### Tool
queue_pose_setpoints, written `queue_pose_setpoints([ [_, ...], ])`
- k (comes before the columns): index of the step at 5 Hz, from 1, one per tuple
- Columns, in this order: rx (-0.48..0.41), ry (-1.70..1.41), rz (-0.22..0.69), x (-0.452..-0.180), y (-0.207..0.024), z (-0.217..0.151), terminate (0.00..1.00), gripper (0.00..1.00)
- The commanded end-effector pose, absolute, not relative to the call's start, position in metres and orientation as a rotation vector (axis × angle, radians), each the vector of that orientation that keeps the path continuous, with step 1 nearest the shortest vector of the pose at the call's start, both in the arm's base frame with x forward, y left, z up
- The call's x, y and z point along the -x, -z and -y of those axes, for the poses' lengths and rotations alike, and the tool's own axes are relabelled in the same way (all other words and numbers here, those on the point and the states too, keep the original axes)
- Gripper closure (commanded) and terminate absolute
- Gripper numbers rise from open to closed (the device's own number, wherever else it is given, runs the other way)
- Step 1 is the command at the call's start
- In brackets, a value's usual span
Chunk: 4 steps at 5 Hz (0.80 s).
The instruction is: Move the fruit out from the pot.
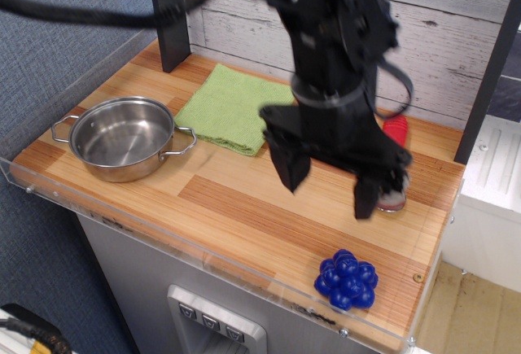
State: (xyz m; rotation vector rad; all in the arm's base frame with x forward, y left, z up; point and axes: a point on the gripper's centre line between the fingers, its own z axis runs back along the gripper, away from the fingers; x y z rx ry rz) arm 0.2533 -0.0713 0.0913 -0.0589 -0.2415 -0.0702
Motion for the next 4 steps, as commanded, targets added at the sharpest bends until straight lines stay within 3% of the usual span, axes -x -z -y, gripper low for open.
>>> queue_pose_setpoints([
  [1,0.019,-0.014,0.274,-0.234,-0.126,0.024,0.00,0.00],
  [2,0.046,-0.044,0.289,-0.224,-0.134,0.012,0.00,0.00],
  [4,0.115,-0.009,0.406,-0.201,-0.160,0.010,0.00,0.00],
])
